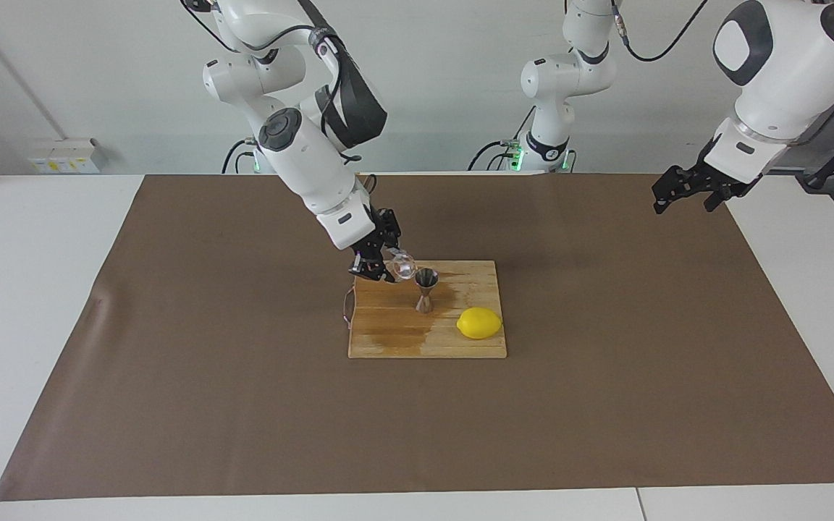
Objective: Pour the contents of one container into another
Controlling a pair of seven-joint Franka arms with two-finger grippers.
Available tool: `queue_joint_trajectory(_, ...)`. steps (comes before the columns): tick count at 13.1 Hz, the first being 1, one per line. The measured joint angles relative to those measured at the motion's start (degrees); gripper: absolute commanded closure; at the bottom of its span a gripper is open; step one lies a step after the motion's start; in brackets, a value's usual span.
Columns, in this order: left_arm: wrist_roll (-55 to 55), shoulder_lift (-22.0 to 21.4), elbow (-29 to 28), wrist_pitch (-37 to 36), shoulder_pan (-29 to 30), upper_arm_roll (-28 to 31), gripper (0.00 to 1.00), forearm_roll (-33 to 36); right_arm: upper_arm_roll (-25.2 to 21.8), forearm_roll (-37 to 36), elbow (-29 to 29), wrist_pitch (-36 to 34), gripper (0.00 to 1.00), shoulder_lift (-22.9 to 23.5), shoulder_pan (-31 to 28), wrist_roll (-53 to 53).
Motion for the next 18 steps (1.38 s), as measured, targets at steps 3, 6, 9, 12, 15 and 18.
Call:
queue_joint_trajectory(3,0.0,0.0,0.0,0.0,0.0,0.0,0.0,0.0,-0.01,-3.42,0.83,-1.38,1.0,0.22,1.02,2.1)
queue_joint_trajectory(6,0.0,0.0,0.0,0.0,0.0,0.0,0.0,0.0,-0.02,-7.08,2.64,-3.66,1.0,0.95,1.31,4.81)
queue_joint_trajectory(9,0.0,0.0,0.0,0.0,0.0,0.0,0.0,0.0,-0.02,-11.6,5.71,-6.83,1.0,2.79,1.72,8.03)
queue_joint_trajectory(12,0.0,0.0,0.0,0.0,0.0,0.0,0.0,0.0,-0.04,-13.24,10.05,-10.49,1.0,5.24,2.65,10.4)
queue_joint_trajectory(15,0.0,0.0,0.0,0.0,0.0,0.0,0.0,0.0,-0.06,-14.62,11.2,-10.86,1.0,6.56,3.8,11.5)
queue_joint_trajectory(18,-0.01,0.0,0.0,0.0,0.0,0.0,0.0,0.0,-0.08,-16.05,11.83,-11.92,1.0,7.08,4.27,11.75)
